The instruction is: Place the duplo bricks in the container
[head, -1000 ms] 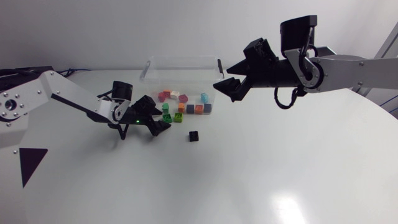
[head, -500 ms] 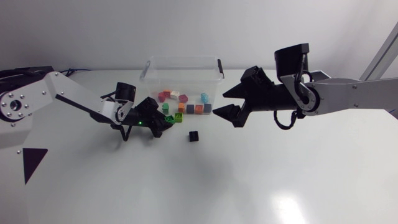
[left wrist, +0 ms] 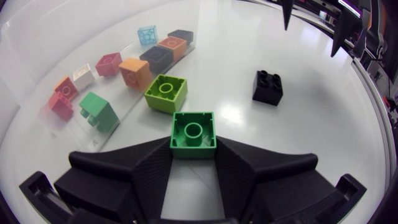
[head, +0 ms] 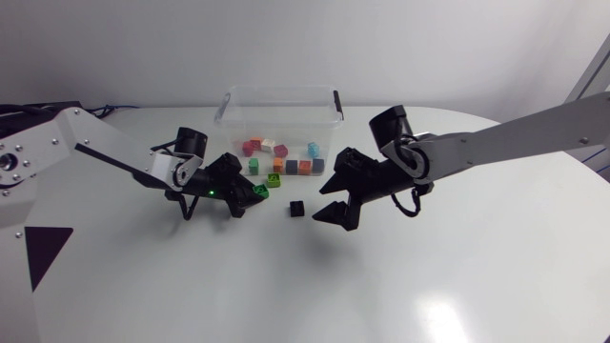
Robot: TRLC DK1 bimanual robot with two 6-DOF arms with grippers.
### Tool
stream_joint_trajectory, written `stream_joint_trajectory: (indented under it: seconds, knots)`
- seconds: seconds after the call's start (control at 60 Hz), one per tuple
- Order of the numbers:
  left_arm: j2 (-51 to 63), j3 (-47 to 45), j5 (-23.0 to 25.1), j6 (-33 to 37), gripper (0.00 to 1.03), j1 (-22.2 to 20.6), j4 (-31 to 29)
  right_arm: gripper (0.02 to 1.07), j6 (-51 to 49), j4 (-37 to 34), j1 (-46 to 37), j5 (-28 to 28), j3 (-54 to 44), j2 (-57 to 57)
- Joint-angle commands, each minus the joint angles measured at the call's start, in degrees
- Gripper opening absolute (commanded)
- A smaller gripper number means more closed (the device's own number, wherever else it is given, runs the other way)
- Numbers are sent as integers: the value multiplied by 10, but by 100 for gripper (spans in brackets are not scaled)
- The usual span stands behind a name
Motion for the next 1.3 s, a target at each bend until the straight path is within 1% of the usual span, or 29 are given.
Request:
stream_joint_trajectory:
  seconds: [0.0,0.133,0.217,0.4,0.65,0.75,0.8,0.933,1.183,1.283]
  knots:
    - [-33,-26,10,27,39,2,-18,96,-39,-28,9,-2,48,39]
    - [-69,-50,12,39,39,2,-37,96,-59,-68,23,13,111,87]
    - [-87,-55,11,49,39,1,-64,96,-76,-108,32,19,153,115]
    - [-117,-57,10,67,39,1,-122,96,-105,-163,54,47,208,150]
    - [-154,-65,-5,91,39,-6,-174,96,-123,-203,75,95,253,187]
    - [-171,-73,-15,96,38,-13,-183,95,-132,-223,78,107,275,203]
    - [-180,-77,-21,101,38,-17,-188,93,-133,-228,77,110,285,208]
    - [-204,-89,-31,111,38,-26,-203,93,-140,-248,78,115,312,221]
    - [-234,-108,-33,118,38,-27,-212,93,-146,-264,74,122,346,244]
    - [-242,-113,-36,121,38,-31,-217,93,-155,-295,72,125,372,264]
